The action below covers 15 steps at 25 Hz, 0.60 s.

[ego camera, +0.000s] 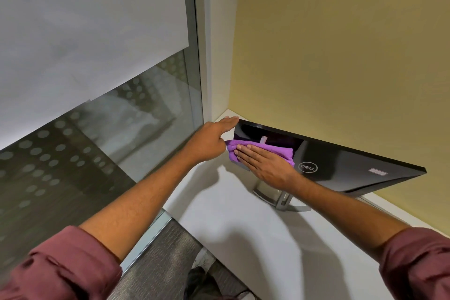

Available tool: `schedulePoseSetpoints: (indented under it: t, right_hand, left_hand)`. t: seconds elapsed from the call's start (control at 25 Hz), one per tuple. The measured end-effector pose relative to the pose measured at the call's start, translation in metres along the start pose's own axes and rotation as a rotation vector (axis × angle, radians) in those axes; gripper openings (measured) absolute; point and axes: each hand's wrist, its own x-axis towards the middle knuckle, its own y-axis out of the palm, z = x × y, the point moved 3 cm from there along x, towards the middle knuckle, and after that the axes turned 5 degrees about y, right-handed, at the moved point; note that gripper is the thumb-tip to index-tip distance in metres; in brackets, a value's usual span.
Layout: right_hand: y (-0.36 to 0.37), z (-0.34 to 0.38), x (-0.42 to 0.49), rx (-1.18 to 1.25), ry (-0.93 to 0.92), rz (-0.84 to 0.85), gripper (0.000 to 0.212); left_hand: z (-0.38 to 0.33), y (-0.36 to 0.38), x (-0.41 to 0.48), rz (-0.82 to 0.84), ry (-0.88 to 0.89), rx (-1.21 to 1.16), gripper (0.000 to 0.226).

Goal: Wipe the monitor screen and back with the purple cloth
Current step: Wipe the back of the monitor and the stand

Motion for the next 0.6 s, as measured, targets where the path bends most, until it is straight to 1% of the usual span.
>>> schedulePoseSetpoints:
  t: [0.12,0.24,0.36,0.48,0.6]
  right_hand:
    - [0.007,0.015,-0.001,-0.021,0.000,0.061,0.079]
    - [0.013,0.027,-0.004,-0.099,-0.008,0.157,0.079]
    - [0.024,0.037,-0.006,-0.113,-0.019,0.214,0.077]
    - [0.041,0.044,-0.016,-0.034,-0.006,0.253,0.074]
    - [0.045,0.041,-0.035,-0.043,-0.014,0.272,0.068]
  left_hand:
    - [-0.007,0.010,-0.004,-0.034,0.115,0.187,0.088]
    - [-0.009,0.016,-0.002,-0.023,0.164,0.291,0.090]
    - [-0.017,0.017,0.003,-0.005,0.218,0.392,0.092]
    - [-0.030,0.031,0.008,0.052,0.286,0.438,0.093]
    - [-0.047,0.051,0.012,0.092,0.333,0.398,0.095]
